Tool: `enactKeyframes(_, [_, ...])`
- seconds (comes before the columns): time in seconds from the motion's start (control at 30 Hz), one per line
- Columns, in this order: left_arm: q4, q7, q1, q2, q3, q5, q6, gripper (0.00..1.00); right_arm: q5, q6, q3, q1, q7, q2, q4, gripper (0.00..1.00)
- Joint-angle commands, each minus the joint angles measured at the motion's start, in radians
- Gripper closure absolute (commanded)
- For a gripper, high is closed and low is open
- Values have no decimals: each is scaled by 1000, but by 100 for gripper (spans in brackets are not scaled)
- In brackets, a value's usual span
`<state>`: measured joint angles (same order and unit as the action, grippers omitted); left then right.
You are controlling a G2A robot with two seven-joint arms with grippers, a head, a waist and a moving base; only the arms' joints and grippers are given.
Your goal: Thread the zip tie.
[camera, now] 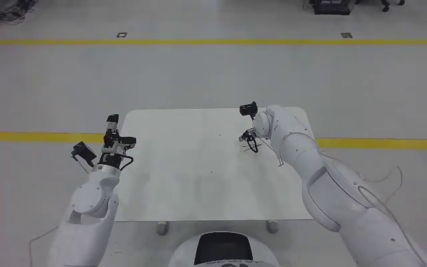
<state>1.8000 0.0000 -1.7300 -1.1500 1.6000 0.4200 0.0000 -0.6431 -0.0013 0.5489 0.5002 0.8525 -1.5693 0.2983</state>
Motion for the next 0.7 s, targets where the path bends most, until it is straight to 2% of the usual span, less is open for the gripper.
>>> enactKeyframes(0.0, [0, 0, 0, 0, 0, 0, 0, 0, 0, 0, 0, 0, 0, 0, 0, 0])
enactKeyframes(0.13, [0, 0, 0, 0, 0, 0, 0, 0, 0, 0, 0, 0, 0, 0, 0, 0])
enactKeyframes(0.23, [0, 0, 0, 0, 0, 0, 0, 0, -49, 41, -14, 24, -85, 0, 20, 0])
enactKeyframes(0.33, [0, 0, 0, 0, 0, 0, 0, 0, -64, 26, -10, 43, -146, 6, 29, 0])
enactKeyframes(0.5, [0, 0, 0, 0, 0, 0, 0, 0, -118, 89, -15, 79, -261, 8, 35, 0])
enactKeyframes(0.67, [0, 0, 0, 0, 0, 0, 0, 0, -114, 77, -12, 84, -268, 9, 36, 0])
